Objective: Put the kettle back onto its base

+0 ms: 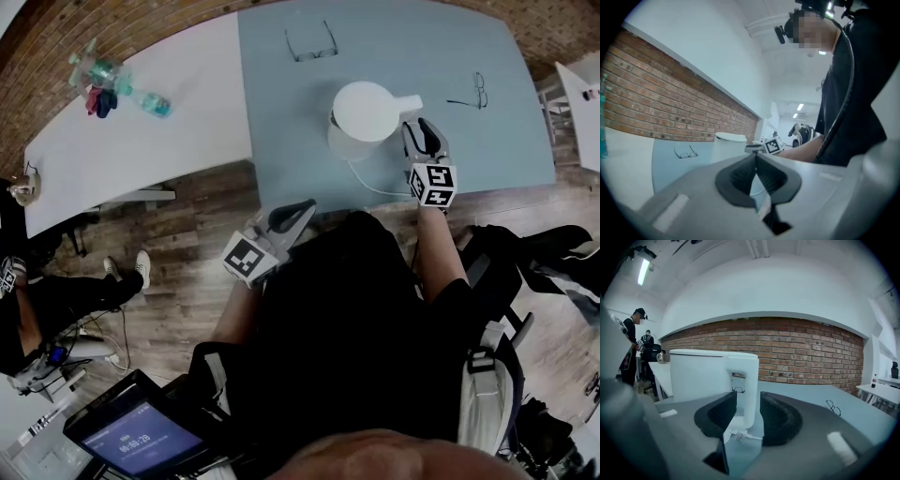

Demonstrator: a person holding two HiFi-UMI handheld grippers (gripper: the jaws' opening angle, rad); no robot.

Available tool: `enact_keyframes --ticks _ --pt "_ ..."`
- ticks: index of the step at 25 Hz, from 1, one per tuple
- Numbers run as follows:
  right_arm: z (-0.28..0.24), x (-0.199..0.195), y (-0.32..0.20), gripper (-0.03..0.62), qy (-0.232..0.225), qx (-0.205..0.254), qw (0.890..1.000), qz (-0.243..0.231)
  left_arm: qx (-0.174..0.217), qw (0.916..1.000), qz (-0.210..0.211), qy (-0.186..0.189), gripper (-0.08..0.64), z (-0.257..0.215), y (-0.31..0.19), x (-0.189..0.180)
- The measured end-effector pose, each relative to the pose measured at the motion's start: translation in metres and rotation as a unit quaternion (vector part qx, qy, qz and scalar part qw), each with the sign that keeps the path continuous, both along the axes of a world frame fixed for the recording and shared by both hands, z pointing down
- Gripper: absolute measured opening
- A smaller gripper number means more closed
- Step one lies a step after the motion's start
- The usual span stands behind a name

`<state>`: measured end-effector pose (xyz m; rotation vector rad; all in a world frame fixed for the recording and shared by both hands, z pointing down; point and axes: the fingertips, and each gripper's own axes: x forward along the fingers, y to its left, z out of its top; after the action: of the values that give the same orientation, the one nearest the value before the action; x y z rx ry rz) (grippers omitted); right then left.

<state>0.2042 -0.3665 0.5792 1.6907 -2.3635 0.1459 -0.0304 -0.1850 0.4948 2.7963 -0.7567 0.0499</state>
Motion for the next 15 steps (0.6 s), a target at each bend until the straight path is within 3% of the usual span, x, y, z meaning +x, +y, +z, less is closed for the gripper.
enact_keyframes --ticks 2,7,15 --pt "-0.008 0.001 0.016 0.143 0.001 0.003 1.0 -0.006 0.006 0.9999 0.01 0.003 0.002 0.002 0.004 0.004" --pt "-0.042 -0.02 0.052 0.007 0.011 0.022 0.998 -0.065 0.003 0.9993 0.036 0.013 0.002 0.004 0.006 0.012" --pt "-0.057 -0.045 0.103 0.005 0.006 0.016 0.993 -0.115 0.004 0.9976 0.064 0.024 0.002 -0.006 0.001 0.038"
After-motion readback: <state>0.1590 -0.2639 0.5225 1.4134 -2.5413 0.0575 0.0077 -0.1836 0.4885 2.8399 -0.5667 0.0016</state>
